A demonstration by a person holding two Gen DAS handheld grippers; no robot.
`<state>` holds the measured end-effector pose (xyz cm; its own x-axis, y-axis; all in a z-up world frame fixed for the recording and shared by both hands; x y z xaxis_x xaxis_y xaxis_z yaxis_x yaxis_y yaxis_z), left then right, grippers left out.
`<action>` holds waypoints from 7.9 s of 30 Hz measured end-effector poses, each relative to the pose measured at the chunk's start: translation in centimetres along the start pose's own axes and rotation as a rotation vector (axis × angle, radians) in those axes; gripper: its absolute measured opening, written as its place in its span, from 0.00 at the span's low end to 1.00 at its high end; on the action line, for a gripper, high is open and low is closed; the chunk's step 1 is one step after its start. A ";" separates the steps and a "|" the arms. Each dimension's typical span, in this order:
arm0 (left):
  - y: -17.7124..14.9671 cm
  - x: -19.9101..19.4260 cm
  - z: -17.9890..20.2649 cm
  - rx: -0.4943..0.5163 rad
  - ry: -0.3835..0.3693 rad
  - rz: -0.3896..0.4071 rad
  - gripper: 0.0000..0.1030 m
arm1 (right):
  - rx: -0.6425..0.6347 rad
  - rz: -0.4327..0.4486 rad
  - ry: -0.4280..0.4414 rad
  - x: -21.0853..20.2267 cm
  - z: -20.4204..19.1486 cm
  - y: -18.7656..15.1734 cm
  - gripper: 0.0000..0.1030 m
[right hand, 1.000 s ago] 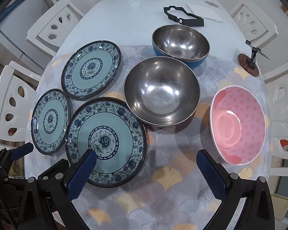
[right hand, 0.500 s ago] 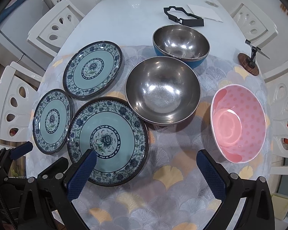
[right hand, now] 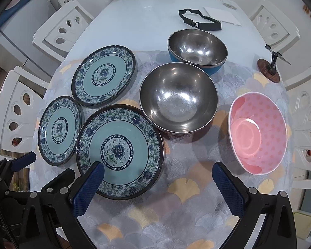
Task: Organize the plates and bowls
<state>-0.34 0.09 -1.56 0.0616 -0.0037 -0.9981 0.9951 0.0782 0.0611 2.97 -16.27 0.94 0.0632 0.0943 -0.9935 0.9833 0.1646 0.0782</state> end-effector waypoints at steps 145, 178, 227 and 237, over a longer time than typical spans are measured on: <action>-6.2 8.2 1.8 0.302 -0.145 -0.097 0.61 | -0.039 -0.075 0.095 10.0 -1.3 -10.9 0.58; -7.6 2.2 -6.5 0.165 -0.143 -0.064 0.61 | -0.107 -0.178 -0.048 6.3 -4.4 -9.3 0.57; 4.1 8.2 -20.3 -0.111 -0.136 -0.103 0.62 | -0.168 -0.105 0.159 14.8 -18.7 6.4 0.58; 4.7 8.7 -20.3 -0.084 -0.120 -0.091 0.64 | -0.194 -0.090 0.144 15.4 -18.8 6.8 0.58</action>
<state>3.26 20.69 -10.17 -0.0145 -0.1335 -0.9909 0.9872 0.1553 -0.0353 7.38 4.71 -12.32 -0.0615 0.2076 -0.9763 0.9319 0.3623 0.0184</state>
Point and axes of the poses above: each gripper's, at about its wrist camera, not at the fingertips, and x roughly the way its jaws point, z to its right, y to its top, the point moved 3 cm from there along x, roughly the way its jaws point, and after that the axes turned 8 degrees about -z, right-handed, at the moved point
